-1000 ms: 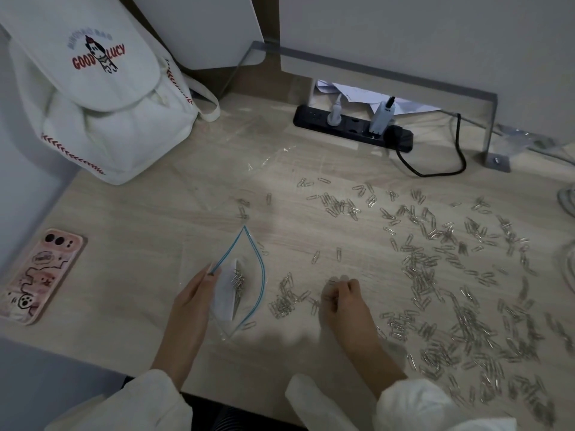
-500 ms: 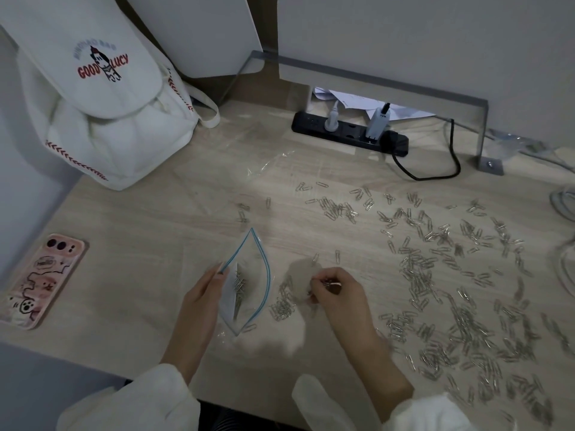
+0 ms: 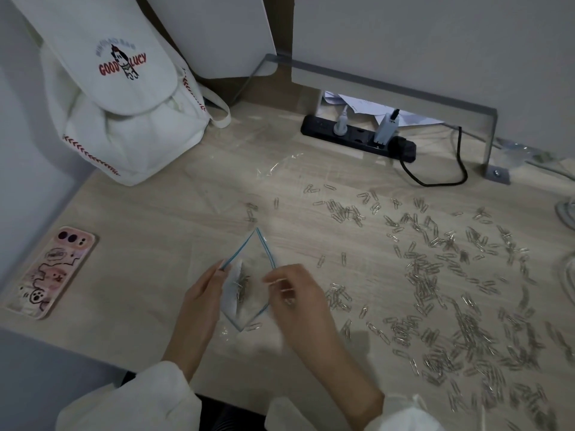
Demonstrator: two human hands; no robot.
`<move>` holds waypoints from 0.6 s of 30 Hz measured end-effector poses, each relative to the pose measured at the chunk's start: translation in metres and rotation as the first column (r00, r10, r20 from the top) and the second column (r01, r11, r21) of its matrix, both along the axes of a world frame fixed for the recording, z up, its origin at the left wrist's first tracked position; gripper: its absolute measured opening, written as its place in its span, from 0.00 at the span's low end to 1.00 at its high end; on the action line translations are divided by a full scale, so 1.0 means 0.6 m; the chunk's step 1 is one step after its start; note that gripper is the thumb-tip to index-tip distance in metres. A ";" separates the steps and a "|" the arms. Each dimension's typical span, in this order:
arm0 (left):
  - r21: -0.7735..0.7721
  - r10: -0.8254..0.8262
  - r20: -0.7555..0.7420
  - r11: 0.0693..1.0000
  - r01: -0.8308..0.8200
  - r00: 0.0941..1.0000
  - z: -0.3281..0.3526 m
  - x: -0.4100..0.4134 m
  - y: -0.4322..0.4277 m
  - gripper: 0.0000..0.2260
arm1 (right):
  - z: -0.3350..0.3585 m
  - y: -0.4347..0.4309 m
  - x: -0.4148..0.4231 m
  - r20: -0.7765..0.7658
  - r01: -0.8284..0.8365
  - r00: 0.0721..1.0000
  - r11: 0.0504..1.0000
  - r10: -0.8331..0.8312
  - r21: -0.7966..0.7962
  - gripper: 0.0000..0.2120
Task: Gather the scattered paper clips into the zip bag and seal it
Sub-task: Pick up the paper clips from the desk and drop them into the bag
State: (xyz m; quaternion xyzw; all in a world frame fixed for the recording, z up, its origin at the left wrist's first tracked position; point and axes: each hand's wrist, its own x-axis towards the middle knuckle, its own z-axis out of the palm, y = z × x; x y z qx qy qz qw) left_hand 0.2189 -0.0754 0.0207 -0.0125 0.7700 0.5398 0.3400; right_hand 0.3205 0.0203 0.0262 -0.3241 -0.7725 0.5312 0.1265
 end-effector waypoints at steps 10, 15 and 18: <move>0.140 0.141 -0.084 0.982 -0.129 0.986 0.030 -0.021 -0.025 0.09 | -0.111 0.065 0.085 0.626 0.223 0.748 0.972 -0.220 0.074 0.33; 0.140 0.170 -0.155 0.979 -0.149 0.973 0.050 -0.043 -0.030 0.06 | -0.132 0.025 0.043 0.585 0.115 0.797 0.989 -0.149 0.095 0.36; 0.153 0.213 -0.201 0.971 -0.184 0.956 0.066 -0.065 -0.036 0.08 | -0.137 0.015 0.021 0.574 -0.014 0.817 0.992 -0.061 0.125 0.31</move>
